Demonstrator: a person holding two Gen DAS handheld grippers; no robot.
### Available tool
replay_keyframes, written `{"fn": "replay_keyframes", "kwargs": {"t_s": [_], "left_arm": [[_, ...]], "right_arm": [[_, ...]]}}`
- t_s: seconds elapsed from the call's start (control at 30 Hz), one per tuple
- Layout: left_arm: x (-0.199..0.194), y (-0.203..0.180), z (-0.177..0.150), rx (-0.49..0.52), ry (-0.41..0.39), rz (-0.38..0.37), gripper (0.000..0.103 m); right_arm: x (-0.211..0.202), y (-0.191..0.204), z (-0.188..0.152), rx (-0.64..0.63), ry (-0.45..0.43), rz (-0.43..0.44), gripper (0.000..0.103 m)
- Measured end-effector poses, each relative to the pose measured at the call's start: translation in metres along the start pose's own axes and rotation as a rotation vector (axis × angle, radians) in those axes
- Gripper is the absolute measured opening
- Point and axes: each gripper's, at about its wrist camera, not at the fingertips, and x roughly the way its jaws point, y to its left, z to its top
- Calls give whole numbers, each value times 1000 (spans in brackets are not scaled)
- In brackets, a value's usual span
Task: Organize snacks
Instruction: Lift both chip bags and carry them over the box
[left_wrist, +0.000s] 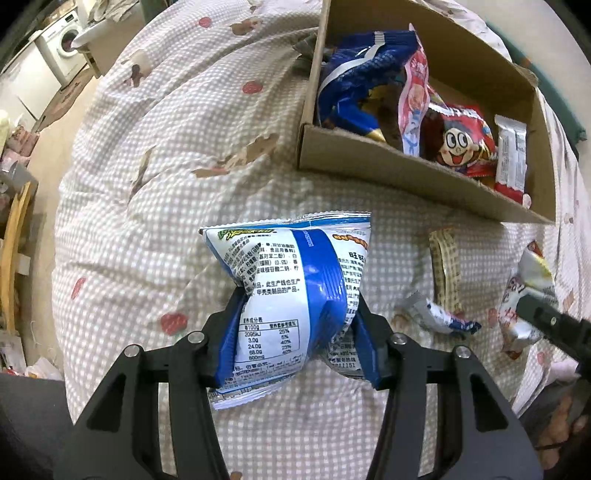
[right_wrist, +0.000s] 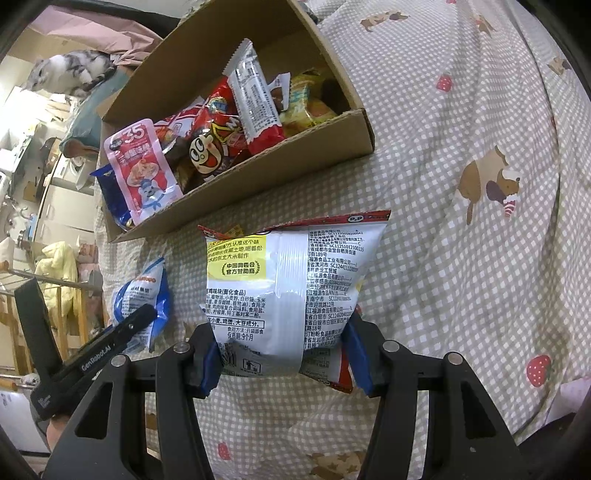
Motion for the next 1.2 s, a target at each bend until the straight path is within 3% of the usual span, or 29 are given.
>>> {"fn": "replay_keyframes", "kwargs": {"t_s": [0.13,0.37,0.73,1.03,1.2], "left_arm": [[-3,-3,-11,6,-12,9,49],[-22,-12,-21,34,-106,44,49],[-74,-11,-20,7,-276,95,49],[-113,-29,7,48,-370,53,49],[-125,-50,31,111,-416,45,49]], "right_arm": [[-3,1,-2,-4,-3,9,58],[-15,5,-6,-24,-13,52,58],[-58,34,-9,-153,-142,182,58],[-92,27,3,-133,-238,239,58],[-105,29,22,-167,-297,215,58]]}}
